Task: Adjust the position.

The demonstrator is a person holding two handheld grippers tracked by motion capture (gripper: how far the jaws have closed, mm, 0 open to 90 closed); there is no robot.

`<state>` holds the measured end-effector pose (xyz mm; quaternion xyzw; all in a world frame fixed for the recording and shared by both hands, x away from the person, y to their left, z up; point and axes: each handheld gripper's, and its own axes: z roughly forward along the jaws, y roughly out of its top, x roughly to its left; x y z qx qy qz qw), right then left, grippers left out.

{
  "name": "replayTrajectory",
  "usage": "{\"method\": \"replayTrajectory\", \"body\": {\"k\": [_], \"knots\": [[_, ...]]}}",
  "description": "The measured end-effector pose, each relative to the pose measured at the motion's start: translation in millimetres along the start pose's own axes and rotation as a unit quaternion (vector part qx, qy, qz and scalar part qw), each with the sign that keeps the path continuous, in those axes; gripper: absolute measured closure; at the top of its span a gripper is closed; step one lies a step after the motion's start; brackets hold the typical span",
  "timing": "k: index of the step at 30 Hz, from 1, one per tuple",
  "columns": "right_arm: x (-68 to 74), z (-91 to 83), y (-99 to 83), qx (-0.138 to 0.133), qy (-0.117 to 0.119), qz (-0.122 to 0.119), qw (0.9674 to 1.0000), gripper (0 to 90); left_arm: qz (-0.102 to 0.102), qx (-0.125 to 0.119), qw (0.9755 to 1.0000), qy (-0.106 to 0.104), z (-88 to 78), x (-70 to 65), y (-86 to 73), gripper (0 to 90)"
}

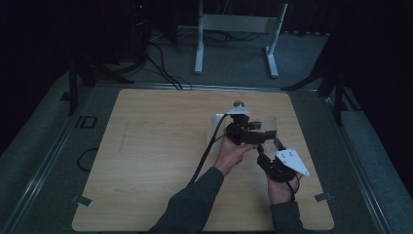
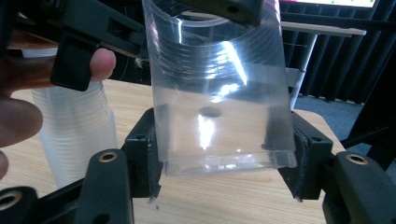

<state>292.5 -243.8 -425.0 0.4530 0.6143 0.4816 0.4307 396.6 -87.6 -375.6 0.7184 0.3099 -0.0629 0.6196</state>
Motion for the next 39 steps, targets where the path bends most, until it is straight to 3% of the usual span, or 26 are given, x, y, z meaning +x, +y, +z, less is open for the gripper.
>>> {"method": "replayTrajectory", "body": {"k": [9,16,21,26,29,35,39], "knots": [[1.1,0.6,-1.3,0.002,0.005,0.0,1.0,40.1,0.003,-0.014,0.9999,0.009,-0.7,-2.8,0.3,24.0],[-0.6,2.0,-0.7,0.007,0.011,0.002,0.9999,38.9,0.027,-0.015,0.9994,0.017,-1.4,-7.0,-0.4,27.0],[-2.0,3.5,-0.2,0.016,0.023,0.006,0.9996,36.8,0.029,-0.015,0.9994,0.013,-1.1,-7.6,-0.9,29.5],[-2.6,4.3,0.5,0.023,0.026,0.011,0.9993,31.9,0.044,-0.008,0.9986,0.027,-0.2,-10.2,-1.9,29.8],[-3.9,4.3,1.7,0.023,0.027,0.012,0.9993,30.3,0.062,-0.003,0.9973,0.04,0.2,-12.9,-2.4,29.9],[-4.5,5.8,2.0,0.033,0.037,0.01,0.9987,33.3,0.117,0.018,0.9898,0.08,3.5,-21.3,-6.0,29.9],[-3.5,7.1,-0.6,0.037,0.038,0.013,0.9985,37.5,0.121,0.022,0.9891,0.081,5.6,-23.3,-7.4,29.8]]}}
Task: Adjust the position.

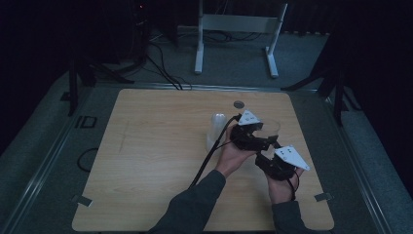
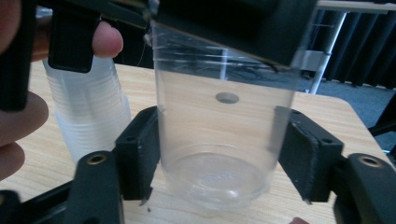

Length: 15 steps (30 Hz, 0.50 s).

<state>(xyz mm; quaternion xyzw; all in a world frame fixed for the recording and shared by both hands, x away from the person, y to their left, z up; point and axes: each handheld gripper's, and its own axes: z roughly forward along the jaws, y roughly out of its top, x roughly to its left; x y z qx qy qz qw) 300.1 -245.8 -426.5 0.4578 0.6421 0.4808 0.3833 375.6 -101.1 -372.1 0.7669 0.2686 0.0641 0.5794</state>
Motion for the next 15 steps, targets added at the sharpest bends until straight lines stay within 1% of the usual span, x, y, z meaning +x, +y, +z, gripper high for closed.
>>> {"method": "replayTrajectory", "body": {"k": [1,4,6,8,12,15], "knots": [[-0.3,0.3,-0.5,0.0,-0.001,-0.001,1.0,38.2,0.0,0.0,1.0,0.0,0.3,0.2,-0.2,29.8],[-0.6,0.0,-1.1,0.0,-0.002,0.003,1.0,39.8,-0.01,-0.002,0.9999,-0.005,0.7,1.1,-0.2,28.8],[-0.7,-0.2,-1.2,-0.002,-0.002,0.002,1.0,40.2,-0.02,-0.008,0.9997,-0.012,0.5,1.4,0.1,27.3],[-0.7,0.0,-1.7,-0.003,-0.003,0.003,1.0,40.3,-0.026,-0.015,0.9994,-0.013,0.2,1.0,0.7,25.9],[-0.5,-0.4,-2.9,-0.003,-0.003,0.003,1.0,40.3,-0.033,-0.024,0.999,-0.017,-1.0,1.7,1.5,25.1],[-0.3,-0.3,-3.4,-0.005,-0.002,0.003,1.0,40.4,-0.033,-0.025,0.999,-0.017,-1.6,1.9,1.5,25.4]]}}
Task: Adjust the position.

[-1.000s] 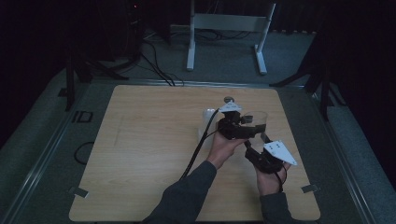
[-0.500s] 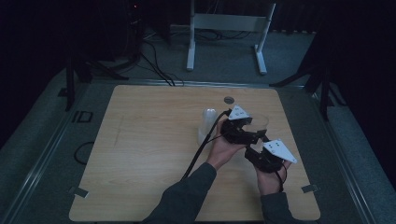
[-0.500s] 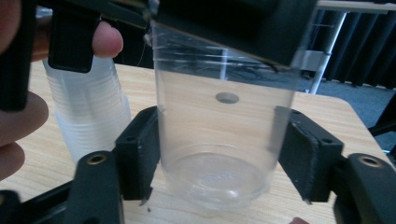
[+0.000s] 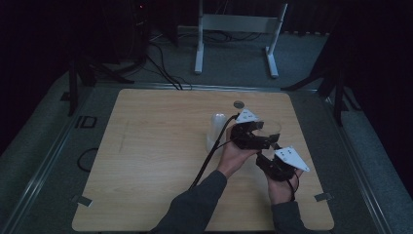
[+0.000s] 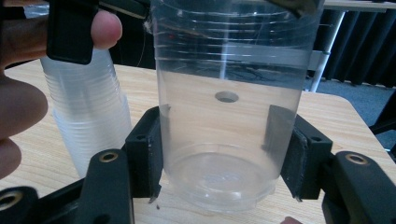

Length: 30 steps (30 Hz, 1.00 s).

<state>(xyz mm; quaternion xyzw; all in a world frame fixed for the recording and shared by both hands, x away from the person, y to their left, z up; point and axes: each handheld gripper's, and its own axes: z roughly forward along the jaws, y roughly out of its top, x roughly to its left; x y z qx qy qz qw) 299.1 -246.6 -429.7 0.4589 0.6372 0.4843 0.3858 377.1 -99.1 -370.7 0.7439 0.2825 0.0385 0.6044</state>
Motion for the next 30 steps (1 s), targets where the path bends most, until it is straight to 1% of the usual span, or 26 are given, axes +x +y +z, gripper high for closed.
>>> {"method": "replayTrajectory", "body": {"k": [5,9,14,16,19,21,27,30], "knots": [[0.3,0.0,-0.3,0.0,0.004,-0.001,1.0,40.4,0.009,-0.005,0.9999,0.006,-1.2,-0.8,-0.8,25.7],[0.2,0.1,-0.6,0.001,0.003,-0.003,1.0,40.2,0.01,-0.01,0.9999,0.006,-1.5,-1.5,-2.1,26.5],[-1.6,0.7,-1.0,0.008,0.006,-0.001,1.0,37.7,0.031,-0.008,0.9994,0.015,-0.9,-4.5,-3.8,27.4],[-2.6,0.1,-1.1,0.008,0.009,0.002,0.9999,35.1,0.04,-0.008,0.9989,0.023,-1.0,-5.9,-4.0,27.6],[-3.3,-0.4,-1.0,0.012,0.011,0.002,0.9999,30.4,0.046,-0.013,0.9985,0.029,-1.9,-6.7,-3.7,27.6],[-3.7,-0.8,-1.3,0.013,0.012,0.002,0.9998,29.2,0.051,-0.015,0.998,0.034,-2.7,-6.9,-3.2,27.6],[-3.6,0.5,-3.0,0.019,0.015,0.003,0.9997,28.1,0.059,-0.019,0.997,0.046,-4.4,-7.5,-3.9,27.6],[-3.6,0.9,-3.8,0.021,0.015,0.003,0.9997,28.0,0.054,-0.02,0.9972,0.048,-4.3,-6.2,-5.4,27.6]]}}
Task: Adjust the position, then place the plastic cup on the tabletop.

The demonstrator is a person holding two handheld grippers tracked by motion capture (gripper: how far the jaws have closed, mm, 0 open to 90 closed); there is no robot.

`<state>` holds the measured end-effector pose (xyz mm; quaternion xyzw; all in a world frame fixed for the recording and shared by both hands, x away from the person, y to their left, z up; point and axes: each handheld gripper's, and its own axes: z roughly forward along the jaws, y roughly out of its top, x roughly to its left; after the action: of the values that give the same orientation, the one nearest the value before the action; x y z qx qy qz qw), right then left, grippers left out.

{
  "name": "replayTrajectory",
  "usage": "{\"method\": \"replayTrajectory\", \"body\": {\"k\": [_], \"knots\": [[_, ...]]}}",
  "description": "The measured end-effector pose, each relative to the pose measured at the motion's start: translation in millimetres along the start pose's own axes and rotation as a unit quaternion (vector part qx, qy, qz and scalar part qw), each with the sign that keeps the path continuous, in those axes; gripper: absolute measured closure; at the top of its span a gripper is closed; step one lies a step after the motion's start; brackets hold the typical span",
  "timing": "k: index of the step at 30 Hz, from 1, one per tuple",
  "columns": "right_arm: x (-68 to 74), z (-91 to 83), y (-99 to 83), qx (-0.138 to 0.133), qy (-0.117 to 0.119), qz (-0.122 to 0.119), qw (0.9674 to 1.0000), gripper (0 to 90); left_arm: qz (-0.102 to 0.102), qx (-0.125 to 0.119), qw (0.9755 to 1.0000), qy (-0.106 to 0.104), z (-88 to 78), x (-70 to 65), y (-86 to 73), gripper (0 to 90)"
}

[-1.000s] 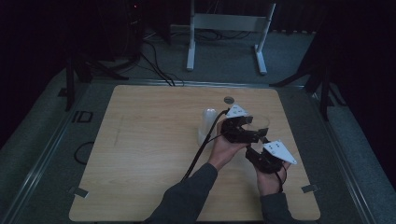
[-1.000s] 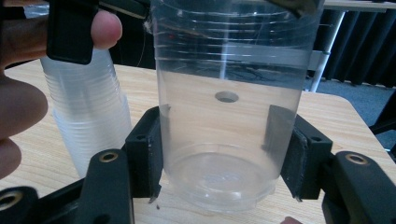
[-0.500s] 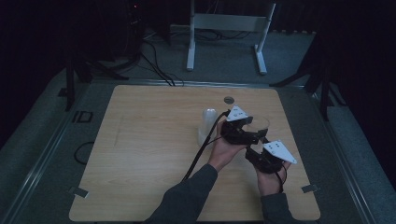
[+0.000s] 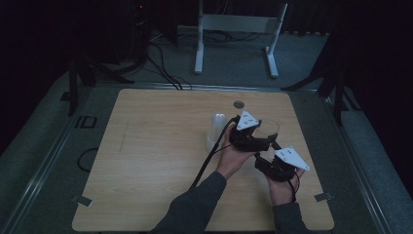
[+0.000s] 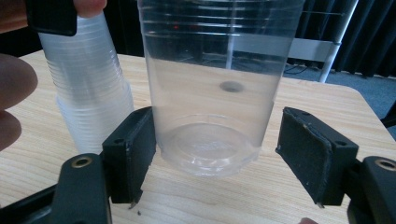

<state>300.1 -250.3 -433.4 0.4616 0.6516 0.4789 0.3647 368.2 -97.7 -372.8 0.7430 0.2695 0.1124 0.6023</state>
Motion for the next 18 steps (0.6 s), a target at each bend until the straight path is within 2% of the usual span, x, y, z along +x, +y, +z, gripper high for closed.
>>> {"method": "replayTrajectory", "body": {"k": [8,12,18], "knots": [[-2.1,-1.5,-0.1,0.0,-0.001,-0.001,1.0,27.9,0.009,0.002,0.9999,0.007,-1.1,-0.1,-1.0,27.7],[-2.3,-3.4,0.2,-0.002,-0.001,0.001,1.0,27.9,0.006,0.002,1.0,0.007,-1.9,0.2,-0.8,27.8],[-2.6,-4.7,1.0,0.001,0.001,-0.003,1.0,27.9,0.015,0.003,0.9998,0.015,-4.6,1.1,-1.0,27.9]]}}
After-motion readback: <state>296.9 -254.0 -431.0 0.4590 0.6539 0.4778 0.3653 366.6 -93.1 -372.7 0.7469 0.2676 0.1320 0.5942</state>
